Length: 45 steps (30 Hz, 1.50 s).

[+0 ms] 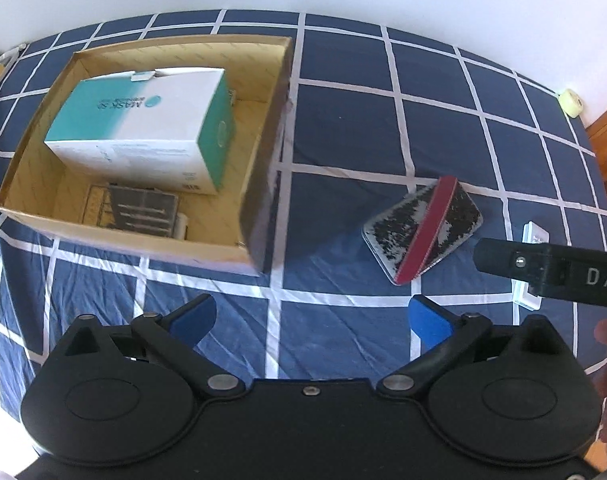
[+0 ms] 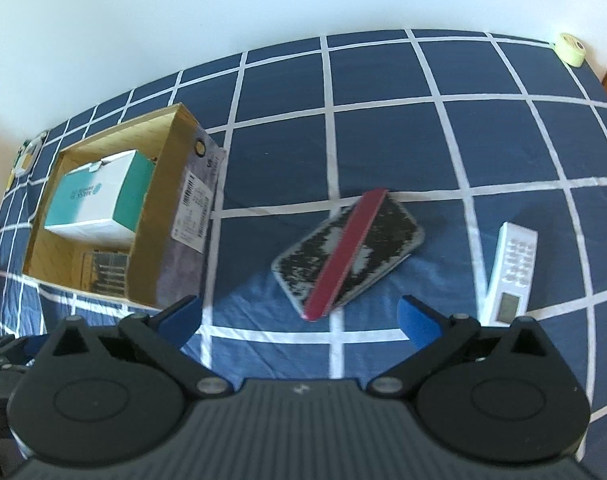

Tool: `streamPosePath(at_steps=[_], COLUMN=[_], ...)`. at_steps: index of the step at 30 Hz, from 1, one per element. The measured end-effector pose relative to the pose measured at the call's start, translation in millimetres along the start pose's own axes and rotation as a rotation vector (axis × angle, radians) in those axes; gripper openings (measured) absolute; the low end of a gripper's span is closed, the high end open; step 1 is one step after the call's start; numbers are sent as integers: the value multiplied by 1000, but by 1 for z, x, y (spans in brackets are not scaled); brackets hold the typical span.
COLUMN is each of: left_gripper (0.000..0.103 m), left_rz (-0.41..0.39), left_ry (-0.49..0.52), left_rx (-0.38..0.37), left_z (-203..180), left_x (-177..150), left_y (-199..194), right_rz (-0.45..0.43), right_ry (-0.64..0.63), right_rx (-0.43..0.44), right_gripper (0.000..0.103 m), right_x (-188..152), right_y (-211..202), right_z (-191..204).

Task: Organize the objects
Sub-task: 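Move the right tool toward the black-and-red speckled pencil case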

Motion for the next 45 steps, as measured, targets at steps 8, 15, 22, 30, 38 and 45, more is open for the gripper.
streamPosePath(at_steps=[8, 15, 22, 30, 38, 45], left_gripper=[103, 103, 103, 103, 103, 103], left_rz=[12, 20, 39, 76, 134, 176], left_ry=[-10, -20, -42, -140, -241, -325], left_rx=[26, 17, 30, 52, 78, 90], left_z=[-18, -22, -24, -35, -52, -66], left_x=[-10, -14, -15, -16, -21, -22], left_y=[5, 6, 11, 21, 41, 59], right_rz=[14, 21, 21, 62, 128, 194], right_ry=[-31, -37, -61, -129, -203, -257], right_rx=[-7, -29, -38, -11, 28, 65], right_gripper=[103, 103, 103, 103, 103, 103], right_x=[-2, -7, -6, 13, 33, 49], right_y=[-16, -25, -30, -16, 7, 32], right_z=[-29, -41, -46, -55, -64, -72])
Point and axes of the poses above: each gripper's, at about its wrist camera, not at the fingertips, and y roughly the way its jaws point, z to its left, x to its top, the point moved 1 cm from there along y, roughly the way its jaws point, and after that the axes turned 11 degrees about x, right-handed, at the moved point
